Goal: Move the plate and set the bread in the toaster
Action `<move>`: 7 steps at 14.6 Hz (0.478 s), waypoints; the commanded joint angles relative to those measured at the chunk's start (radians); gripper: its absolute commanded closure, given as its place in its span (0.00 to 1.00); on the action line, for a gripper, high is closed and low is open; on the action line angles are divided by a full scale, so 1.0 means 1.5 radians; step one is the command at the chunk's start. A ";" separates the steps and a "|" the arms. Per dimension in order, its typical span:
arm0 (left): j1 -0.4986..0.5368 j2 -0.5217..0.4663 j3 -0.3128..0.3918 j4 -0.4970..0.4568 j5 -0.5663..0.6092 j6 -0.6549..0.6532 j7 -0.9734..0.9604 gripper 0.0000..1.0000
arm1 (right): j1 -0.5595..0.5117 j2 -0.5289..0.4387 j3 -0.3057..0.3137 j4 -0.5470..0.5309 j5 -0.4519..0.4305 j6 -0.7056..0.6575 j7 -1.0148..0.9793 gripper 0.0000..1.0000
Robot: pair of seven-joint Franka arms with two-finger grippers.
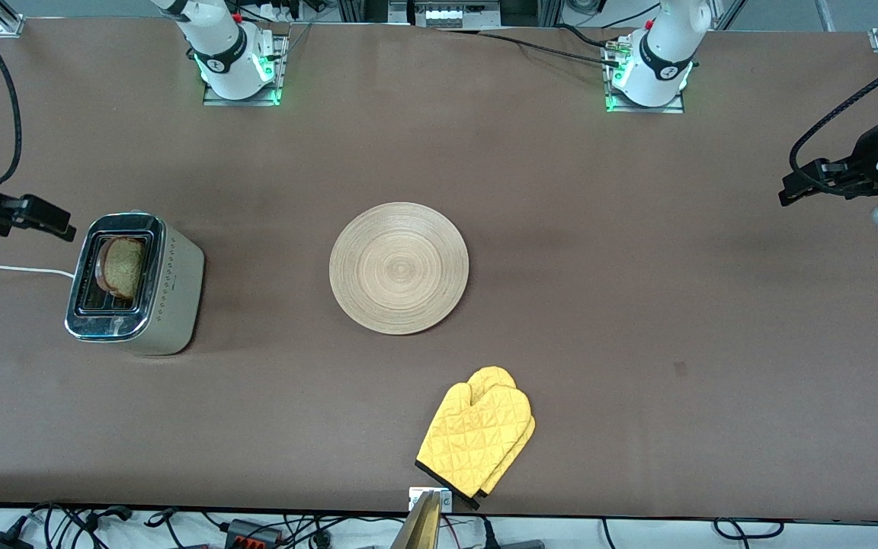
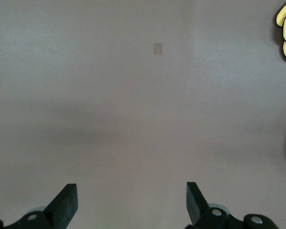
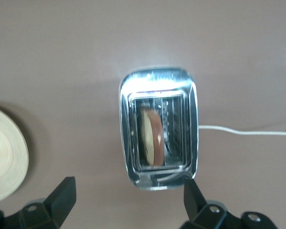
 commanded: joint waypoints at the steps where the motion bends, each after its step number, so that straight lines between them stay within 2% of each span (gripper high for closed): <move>1: 0.001 0.001 0.001 0.013 -0.005 -0.013 0.003 0.00 | -0.006 -0.087 0.008 -0.115 -0.007 0.029 -0.035 0.00; 3: 0.001 0.001 0.001 0.013 -0.005 -0.013 0.003 0.00 | -0.005 -0.108 0.008 -0.140 -0.001 0.031 -0.035 0.00; 7: 0.000 0.000 0.001 0.013 -0.005 -0.012 0.004 0.00 | -0.005 -0.108 0.009 -0.136 -0.006 0.041 -0.032 0.00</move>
